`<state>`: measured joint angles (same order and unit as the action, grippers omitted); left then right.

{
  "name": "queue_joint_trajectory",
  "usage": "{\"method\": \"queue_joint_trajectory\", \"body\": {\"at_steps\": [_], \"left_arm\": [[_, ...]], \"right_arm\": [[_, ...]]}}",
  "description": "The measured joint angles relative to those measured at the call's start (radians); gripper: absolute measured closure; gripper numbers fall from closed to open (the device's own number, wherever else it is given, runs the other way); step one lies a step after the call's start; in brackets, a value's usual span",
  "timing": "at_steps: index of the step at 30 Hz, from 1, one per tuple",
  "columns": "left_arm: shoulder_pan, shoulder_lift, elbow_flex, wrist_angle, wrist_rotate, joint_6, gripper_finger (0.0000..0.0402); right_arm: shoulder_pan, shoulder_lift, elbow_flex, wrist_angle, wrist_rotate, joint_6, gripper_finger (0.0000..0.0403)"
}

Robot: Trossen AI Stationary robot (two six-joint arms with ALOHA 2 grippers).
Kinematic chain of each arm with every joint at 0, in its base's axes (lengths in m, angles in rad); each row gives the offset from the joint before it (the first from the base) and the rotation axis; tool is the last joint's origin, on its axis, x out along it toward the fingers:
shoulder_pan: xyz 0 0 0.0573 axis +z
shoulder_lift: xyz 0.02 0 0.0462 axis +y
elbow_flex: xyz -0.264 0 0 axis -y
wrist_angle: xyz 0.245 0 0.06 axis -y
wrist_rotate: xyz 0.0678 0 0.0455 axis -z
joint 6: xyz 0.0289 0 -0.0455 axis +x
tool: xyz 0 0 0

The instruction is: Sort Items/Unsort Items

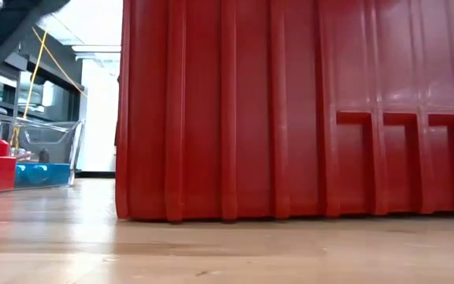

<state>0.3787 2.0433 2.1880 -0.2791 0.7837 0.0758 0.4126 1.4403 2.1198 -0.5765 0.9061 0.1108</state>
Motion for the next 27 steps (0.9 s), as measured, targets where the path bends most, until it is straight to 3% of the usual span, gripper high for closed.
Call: {"method": "queue_joint_trajectory", "body": {"at_steps": [5,9,13,18,22,27], "left_arm": [[0.002,-0.181,0.007,-0.326,-0.241,0.251,0.0401],[0.018,-0.293,0.000,-0.502,-0.268,0.296,0.0401],[0.079,-0.428,-0.003,-0.590,-0.322,0.295,0.0401],[0.146,-0.563,-0.097,-0.603,-0.424,0.243,0.0401],[0.186,-0.669,-0.180,-0.582,-0.513,0.191,0.0401],[0.190,-0.720,-0.267,-0.563,-0.524,0.164,0.0401]], "right_arm": [[0.042,-0.024,0.001,-0.271,0.118,0.202,0.0402],[0.017,-0.031,0.000,-0.604,0.131,0.475,0.0394],[-0.075,-0.038,-0.005,-1.015,0.079,0.796,0.0344],[-0.261,-0.110,-0.140,-0.880,0.088,0.797,0.0235],[-0.427,-0.119,-0.204,-0.977,0.079,1.021,0.0158],[-0.615,-0.118,-0.315,-0.992,0.027,1.166,0.0117]]}}
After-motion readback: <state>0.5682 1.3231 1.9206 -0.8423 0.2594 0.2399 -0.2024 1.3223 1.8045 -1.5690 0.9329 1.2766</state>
